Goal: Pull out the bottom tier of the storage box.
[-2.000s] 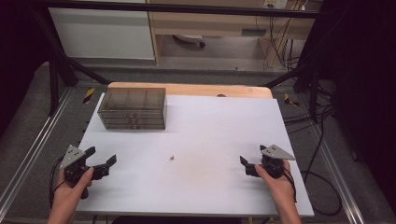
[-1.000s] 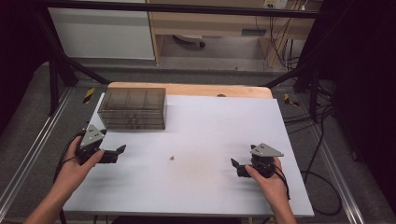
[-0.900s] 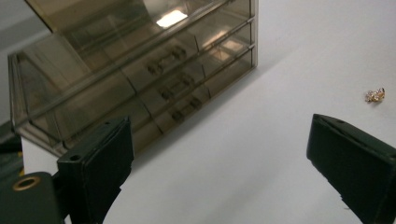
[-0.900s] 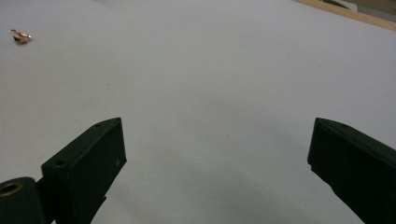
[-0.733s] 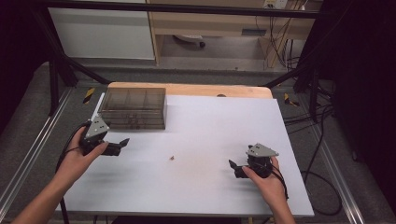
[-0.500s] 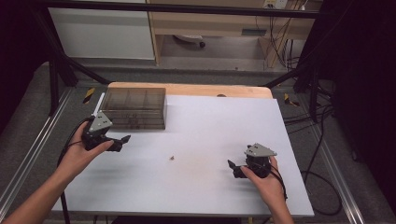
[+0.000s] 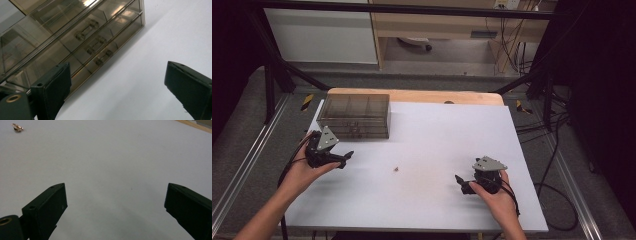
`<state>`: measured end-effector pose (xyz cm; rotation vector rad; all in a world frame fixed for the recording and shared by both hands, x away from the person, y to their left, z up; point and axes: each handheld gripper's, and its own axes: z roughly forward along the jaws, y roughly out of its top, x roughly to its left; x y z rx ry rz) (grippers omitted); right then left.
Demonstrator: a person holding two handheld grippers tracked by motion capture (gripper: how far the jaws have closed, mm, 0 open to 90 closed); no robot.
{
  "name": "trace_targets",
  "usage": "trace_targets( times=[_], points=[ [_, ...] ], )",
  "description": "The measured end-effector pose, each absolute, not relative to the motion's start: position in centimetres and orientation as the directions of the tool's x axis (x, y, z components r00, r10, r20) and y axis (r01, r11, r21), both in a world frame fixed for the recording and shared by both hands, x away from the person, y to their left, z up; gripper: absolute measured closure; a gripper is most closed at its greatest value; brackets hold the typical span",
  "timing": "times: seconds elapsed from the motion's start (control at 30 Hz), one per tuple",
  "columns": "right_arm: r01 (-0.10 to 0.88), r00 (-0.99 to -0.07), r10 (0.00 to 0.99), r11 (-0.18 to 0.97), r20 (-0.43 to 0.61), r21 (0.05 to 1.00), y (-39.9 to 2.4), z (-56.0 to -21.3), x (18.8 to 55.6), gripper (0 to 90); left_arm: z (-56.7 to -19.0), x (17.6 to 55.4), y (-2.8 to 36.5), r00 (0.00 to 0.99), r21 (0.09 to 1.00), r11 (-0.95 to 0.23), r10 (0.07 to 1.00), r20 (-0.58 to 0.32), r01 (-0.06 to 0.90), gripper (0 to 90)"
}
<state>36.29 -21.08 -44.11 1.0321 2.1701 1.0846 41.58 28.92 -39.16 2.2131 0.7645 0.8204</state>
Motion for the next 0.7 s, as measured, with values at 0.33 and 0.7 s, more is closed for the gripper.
trace_targets(
  times=[0.33,0.7],
  points=[
    [0.474,-0.591,0.804,0.417,-0.071,0.776,-20.4,-43.9,37.0,5.6,-39.7,43.0,28.5,0.648,0.682,-0.692,0.636,0.419,0.238,7.2],
    [0.427,-0.617,0.781,0.434,-0.096,0.793,-20.1,-44.6,36.9,5.6,-40.6,44.2,26.6,0.664,0.636,-0.742,0.587,0.464,0.211,7.6]
  ],
)
